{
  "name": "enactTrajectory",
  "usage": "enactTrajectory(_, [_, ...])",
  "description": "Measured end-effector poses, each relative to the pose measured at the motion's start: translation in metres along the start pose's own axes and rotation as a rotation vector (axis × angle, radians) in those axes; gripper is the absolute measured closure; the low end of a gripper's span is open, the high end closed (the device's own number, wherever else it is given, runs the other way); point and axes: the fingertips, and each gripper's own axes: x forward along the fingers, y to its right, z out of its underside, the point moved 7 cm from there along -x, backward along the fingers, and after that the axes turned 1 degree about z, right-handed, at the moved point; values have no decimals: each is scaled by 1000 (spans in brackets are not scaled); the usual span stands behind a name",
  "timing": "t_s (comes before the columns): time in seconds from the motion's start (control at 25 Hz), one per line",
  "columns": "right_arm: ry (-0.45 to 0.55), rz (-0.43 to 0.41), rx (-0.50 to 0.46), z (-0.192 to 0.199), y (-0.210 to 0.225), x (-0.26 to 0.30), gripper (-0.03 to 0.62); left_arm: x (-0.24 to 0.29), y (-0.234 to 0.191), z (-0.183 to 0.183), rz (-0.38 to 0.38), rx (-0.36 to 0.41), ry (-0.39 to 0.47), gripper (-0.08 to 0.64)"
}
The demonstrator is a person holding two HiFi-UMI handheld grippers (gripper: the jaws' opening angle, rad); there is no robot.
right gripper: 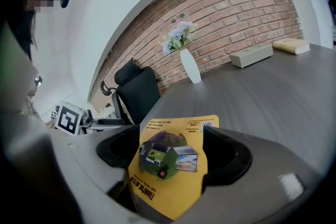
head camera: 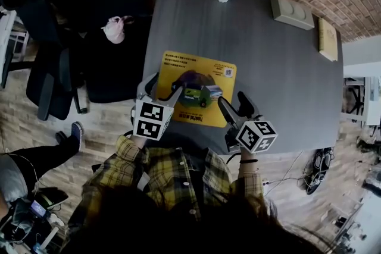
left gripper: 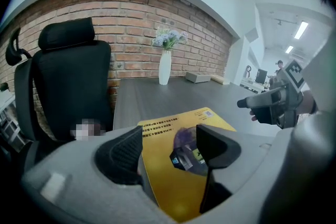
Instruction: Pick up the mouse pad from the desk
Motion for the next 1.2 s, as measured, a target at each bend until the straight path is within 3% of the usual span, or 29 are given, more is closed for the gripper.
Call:
enactTrajectory(0.76, [-92, -54, 151, 30, 25, 23, 238, 42, -21, 52, -19, -26, -196, 245])
enactTrajectory(1.2, [-84, -82, 242, 37, 34, 26, 239, 48, -24, 60, -48, -14, -214, 261])
